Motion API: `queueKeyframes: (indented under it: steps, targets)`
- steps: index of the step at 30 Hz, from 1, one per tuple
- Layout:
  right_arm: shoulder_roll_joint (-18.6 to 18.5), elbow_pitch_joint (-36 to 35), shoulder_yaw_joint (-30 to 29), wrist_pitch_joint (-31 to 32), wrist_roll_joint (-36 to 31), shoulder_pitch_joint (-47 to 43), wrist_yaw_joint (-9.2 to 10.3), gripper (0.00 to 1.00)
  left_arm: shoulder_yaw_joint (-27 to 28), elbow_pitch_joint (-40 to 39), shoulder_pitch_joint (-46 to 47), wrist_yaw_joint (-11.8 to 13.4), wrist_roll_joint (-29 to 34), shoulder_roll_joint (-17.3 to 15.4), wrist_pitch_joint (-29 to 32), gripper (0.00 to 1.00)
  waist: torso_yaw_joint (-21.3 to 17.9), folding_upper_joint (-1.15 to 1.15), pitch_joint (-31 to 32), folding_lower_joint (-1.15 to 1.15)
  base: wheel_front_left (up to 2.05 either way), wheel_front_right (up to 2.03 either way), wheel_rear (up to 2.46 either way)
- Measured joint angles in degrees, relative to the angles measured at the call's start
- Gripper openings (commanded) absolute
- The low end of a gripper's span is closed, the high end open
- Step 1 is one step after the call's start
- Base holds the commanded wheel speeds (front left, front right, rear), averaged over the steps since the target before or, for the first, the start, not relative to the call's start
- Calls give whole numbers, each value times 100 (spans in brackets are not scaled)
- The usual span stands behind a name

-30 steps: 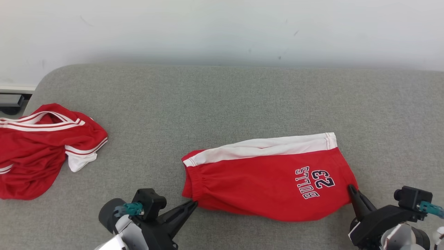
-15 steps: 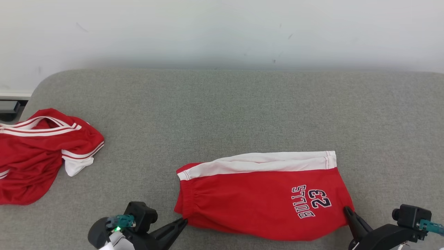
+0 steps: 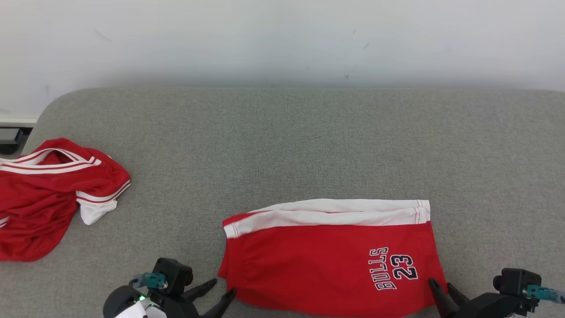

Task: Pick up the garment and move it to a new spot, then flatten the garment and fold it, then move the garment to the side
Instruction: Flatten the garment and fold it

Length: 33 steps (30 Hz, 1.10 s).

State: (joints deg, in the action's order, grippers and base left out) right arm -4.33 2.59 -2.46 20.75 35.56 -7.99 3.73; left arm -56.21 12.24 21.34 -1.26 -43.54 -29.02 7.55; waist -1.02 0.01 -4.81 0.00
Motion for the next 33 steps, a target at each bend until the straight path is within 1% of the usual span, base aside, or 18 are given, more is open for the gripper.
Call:
queueKeyframes:
  steps: [8,12,14,17,20,21,22,25,29,33]
  targets:
    - [-94,-113,-25,114,-189,4,131,100,81,118,0,183,16,-120,46,100,-8,0,-17,0,0,0,0]
    - [-115,-188,-73,151,-193,2,140,100,308,102,2,339,19,-137,-172,100,5,0,2,0,0,0,0]
    - [-147,-290,-101,141,-278,5,162,100,597,54,1,485,-54,-70,-456,100,13,0,41,0,0,0,0]
    - [-275,-464,-162,9,-426,68,163,100,955,-65,6,588,-104,55,-904,100,19,0,119,0,0,0,0]
    - [-312,-586,-202,-164,-476,257,163,100,1084,-94,9,633,-91,201,-1204,100,26,0,225,0,0,0,0]
    - [-336,-609,-170,-263,-564,377,143,100,1069,-83,11,657,9,236,-1318,100,37,0,309,0,0,0,0]
    - [-341,-609,-158,-316,-578,420,129,100,1103,-55,7,710,20,263,-1372,100,43,0,353,0,0,0,0]
    - [-309,-599,-102,-445,-594,475,123,100,1380,-4,-14,815,-52,416,-1601,100,62,-1,486,0,0,0,0]
    - [-205,-546,-94,-708,-671,489,131,100,1840,1,-248,838,-198,643,-1956,100,95,0,647,0,0,0,0]
    - [-125,-476,-100,-928,-760,492,132,100,2123,12,-482,839,-311,755,-2049,100,122,0,748,0,0,0,0]
